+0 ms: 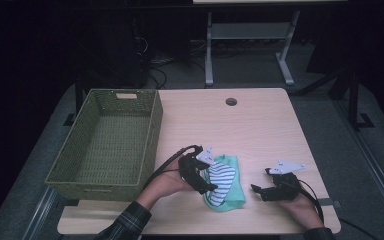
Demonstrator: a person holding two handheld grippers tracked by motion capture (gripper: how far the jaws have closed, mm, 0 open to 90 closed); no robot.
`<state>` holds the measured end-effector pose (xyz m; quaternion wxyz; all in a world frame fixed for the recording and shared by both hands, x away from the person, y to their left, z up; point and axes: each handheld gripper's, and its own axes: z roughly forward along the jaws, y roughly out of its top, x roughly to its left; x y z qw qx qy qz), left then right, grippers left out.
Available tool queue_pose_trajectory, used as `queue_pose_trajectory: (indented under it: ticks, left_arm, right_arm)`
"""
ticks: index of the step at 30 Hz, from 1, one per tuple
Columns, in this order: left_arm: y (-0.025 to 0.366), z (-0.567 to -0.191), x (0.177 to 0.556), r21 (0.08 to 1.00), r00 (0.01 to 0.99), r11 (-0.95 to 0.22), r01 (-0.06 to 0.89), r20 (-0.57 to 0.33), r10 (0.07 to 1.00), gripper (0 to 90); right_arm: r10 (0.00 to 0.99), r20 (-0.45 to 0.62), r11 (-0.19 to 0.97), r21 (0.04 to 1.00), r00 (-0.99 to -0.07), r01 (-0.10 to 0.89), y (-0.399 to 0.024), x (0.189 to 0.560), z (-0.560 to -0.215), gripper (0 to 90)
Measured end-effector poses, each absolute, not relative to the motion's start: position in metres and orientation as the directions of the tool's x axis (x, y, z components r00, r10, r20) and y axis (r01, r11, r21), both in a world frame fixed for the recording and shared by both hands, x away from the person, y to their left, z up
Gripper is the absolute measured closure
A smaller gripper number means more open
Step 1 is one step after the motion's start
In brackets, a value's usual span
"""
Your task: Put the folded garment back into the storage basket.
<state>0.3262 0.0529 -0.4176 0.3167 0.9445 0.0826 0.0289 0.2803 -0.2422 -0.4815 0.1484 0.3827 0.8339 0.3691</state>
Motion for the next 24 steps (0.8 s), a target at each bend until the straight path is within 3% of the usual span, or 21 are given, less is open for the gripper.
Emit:
queue_pose_trajectory:
  ticks: [15,24]
  left_arm:
    - [0.041,-0.439,0.324,0.483,0.994,-0.874,0.056,0.058,0.096,16.5]
    - [0.042,-0.45,0.326,0.463,0.994,-0.884,0.069,0.043,0.1,15.5]
  right_arm:
    - [0.748,0.034,0.435,0.729,-0.663,0.528,-0.242,0.28,-0.482,16.8]
    - [0.747,0.034,0.436,0.729,-0.664,0.528,-0.242,0.28,-0.482,16.8]
